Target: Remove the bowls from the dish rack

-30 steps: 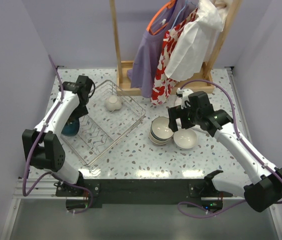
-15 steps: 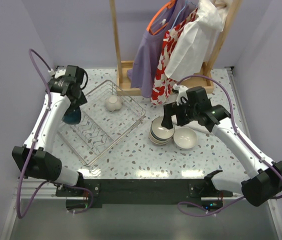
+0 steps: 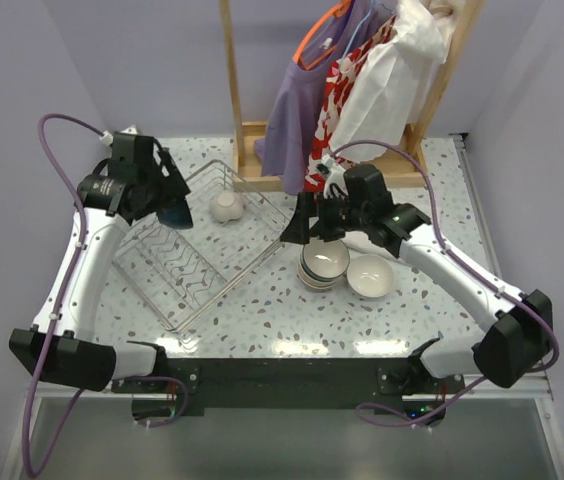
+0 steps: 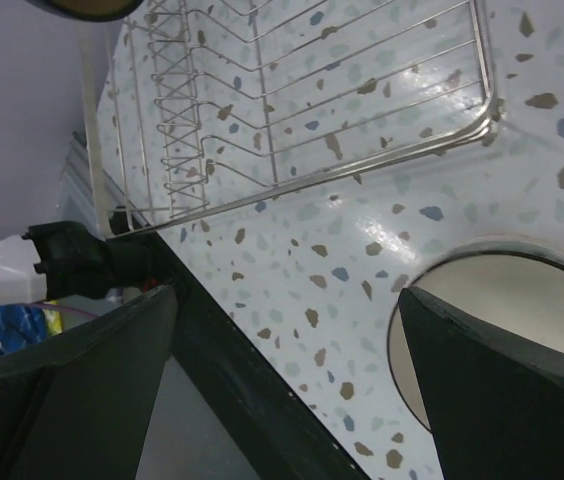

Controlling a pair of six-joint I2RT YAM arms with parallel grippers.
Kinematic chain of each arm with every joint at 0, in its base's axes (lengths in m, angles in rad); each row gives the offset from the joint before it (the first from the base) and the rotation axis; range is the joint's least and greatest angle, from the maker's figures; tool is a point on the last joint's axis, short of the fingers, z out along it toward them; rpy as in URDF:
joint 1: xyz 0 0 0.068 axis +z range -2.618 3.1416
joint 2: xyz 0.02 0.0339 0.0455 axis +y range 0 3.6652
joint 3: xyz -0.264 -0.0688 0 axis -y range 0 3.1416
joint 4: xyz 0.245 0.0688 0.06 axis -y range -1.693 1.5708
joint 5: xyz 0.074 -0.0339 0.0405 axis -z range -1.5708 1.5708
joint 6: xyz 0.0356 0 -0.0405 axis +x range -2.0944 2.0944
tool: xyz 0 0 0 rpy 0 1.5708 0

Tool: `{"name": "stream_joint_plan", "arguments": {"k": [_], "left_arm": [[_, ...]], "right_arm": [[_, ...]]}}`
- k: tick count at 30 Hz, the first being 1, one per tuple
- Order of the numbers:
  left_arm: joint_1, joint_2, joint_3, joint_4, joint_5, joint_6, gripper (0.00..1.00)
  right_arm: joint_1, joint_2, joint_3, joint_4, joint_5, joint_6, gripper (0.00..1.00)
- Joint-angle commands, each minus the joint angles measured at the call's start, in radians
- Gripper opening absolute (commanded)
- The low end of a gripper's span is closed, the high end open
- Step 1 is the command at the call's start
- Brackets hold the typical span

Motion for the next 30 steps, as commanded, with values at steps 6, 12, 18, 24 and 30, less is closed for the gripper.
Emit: {"name": "stream_joint_plan", "arguments": {"k": [6, 12, 18, 24, 30], "left_arm": [[0.004, -0.130, -0.144, 0.313, 0.330, -0.046, 0.13], [-0.004, -0.175, -0.212, 0.396, 0.427, -0.089, 0.12], [-0.017, -0.209, -0.236, 0.450, 0.475, -0.123, 0.11], [-0.051, -0.235, -0.273, 0.510, 0.510, -0.170, 0.11], [-0.090, -0.259, -0.311, 0.533, 0.481, -0.183, 0.11]], "right_arm": [[0.056, 0.140, 0.029, 0.332, -0.064, 0.317, 0.96], [0.079, 0.238, 0.052, 0.421, -0.076, 0.416, 0.96], [0.101, 0.336, 0.072, 0.538, -0.106, 0.508, 0.95], [0.113, 0.410, 0.110, 0.601, -0.124, 0.566, 0.94], [0.113, 0.431, 0.115, 0.650, -0.132, 0.611, 0.92]]}}
